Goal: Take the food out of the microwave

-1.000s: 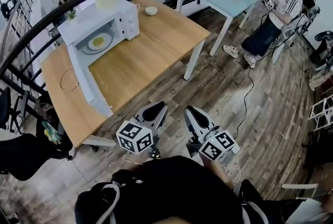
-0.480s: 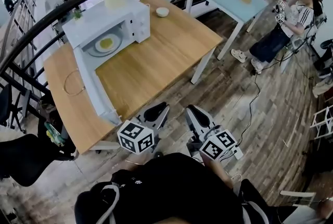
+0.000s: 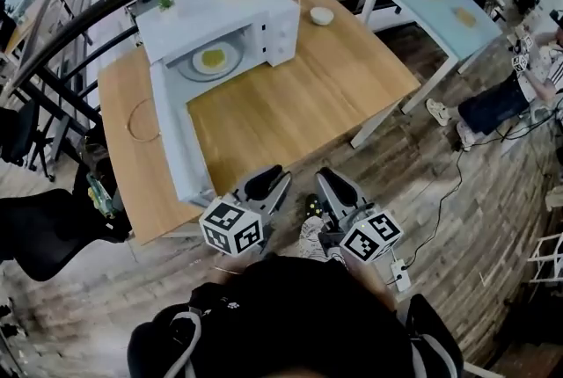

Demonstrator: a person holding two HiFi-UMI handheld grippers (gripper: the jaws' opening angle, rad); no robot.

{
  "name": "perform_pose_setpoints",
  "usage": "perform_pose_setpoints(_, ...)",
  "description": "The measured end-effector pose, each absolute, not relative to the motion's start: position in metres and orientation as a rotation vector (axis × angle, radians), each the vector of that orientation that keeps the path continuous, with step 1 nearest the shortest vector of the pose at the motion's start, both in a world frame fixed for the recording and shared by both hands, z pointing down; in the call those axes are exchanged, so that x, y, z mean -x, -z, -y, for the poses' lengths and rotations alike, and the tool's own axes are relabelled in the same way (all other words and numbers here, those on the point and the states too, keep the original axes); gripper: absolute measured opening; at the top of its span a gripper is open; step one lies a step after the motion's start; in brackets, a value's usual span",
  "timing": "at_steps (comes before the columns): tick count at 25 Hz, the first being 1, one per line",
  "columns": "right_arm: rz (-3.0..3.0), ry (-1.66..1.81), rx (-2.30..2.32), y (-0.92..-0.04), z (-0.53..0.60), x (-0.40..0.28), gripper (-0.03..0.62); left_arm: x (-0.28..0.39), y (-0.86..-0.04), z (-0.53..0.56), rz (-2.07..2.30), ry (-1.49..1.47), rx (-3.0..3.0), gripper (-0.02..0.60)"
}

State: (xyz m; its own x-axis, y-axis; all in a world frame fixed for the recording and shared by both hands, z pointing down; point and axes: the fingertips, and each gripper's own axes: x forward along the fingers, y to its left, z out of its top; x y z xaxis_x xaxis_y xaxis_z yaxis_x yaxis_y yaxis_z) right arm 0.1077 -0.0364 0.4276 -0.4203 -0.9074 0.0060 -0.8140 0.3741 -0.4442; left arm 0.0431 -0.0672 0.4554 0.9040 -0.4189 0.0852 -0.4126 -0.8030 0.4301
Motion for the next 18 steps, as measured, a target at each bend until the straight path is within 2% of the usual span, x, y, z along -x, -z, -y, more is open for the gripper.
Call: perform_pose_setpoints(18, -2.667, 0.652, 1.076, -0.417, 0.183, -0.128, 0.072, -0.036, -0.448, 0.191, 1.161, 0.069, -2.401, 0.077)
